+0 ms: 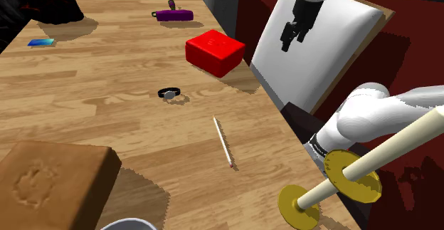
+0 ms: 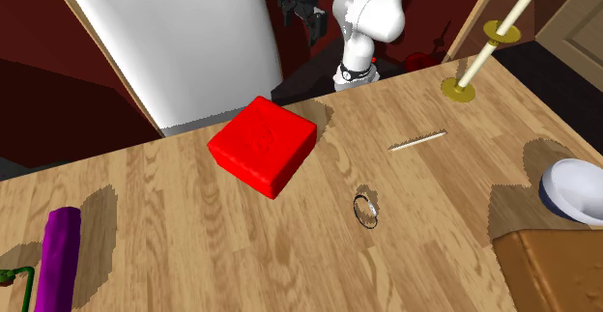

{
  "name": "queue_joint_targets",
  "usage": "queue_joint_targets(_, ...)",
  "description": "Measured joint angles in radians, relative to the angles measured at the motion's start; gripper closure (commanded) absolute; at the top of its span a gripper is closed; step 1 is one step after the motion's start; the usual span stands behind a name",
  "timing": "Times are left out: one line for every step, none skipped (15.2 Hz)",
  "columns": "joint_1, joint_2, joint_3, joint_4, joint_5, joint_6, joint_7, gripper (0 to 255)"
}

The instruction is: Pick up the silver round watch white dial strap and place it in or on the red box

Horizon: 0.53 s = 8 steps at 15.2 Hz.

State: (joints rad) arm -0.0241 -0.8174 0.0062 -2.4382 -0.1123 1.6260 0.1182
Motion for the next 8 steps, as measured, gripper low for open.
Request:
queue_joint_targets(0.000, 0.000, 0.000, 0.000, 0.000, 0.000, 0.000, 0)
queue_joint_targets(0.004, 0.009, 0.008, 0.001, 0.010, 0.007, 0.011, 0)
queue_joint_targets(0.010, 0.028, 0.018, 0.006, 0.025, 0.017, 0.027, 0)
queue_joint_targets(0.015, 0.044, 0.028, 0.006, 0.040, 0.030, 0.044, 0)
queue_joint_targets(0.024, 0.064, 0.044, 0.013, 0.061, 0.040, 0.066, 0)
queue_joint_targets(0.030, 0.086, 0.055, 0.019, 0.077, 0.054, 0.084, 0)
queue_joint_targets(0.037, 0.101, 0.066, 0.016, 0.095, 0.070, 0.103, 0)
queue_joint_targets(0.045, 0.129, 0.082, 0.019, 0.114, 0.093, 0.125, 0)
